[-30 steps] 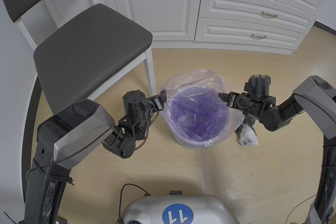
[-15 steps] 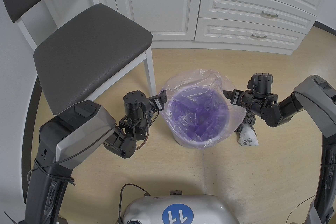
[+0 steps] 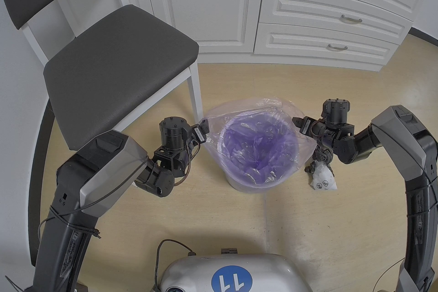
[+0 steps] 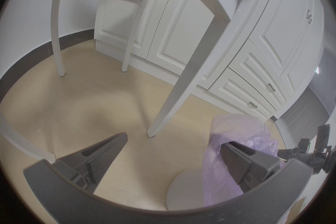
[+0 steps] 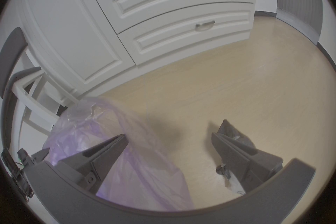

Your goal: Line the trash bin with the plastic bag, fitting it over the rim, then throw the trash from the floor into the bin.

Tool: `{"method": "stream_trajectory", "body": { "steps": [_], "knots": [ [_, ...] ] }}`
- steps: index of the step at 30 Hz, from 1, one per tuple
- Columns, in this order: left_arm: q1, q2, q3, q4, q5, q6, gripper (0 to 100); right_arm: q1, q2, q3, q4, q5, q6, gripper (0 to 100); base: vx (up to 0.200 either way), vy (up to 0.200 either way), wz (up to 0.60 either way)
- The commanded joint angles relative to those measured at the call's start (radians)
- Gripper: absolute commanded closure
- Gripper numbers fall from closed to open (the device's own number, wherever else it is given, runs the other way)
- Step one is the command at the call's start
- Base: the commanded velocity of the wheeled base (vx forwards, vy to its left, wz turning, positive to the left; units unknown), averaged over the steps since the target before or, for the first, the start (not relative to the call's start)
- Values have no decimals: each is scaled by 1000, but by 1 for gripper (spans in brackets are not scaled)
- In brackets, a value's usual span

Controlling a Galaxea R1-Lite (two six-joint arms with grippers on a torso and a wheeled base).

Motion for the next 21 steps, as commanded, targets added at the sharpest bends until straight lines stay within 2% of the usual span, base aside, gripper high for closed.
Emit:
{"method": "stream_trajectory", "body": {
  "steps": [1,14,21],
  "knots": [
    [9,29,-28,14,1,-2,0,-2,43,-27,19,0,4,0,0,0,0],
    [14,-6,24,172,1,2,0,-16,17,-21,110,0,0,0,0,0,0],
    [5,-113,111,169,-9,7,0,-16,-57,25,120,0,-10,0,0,0,0]
  ]
}}
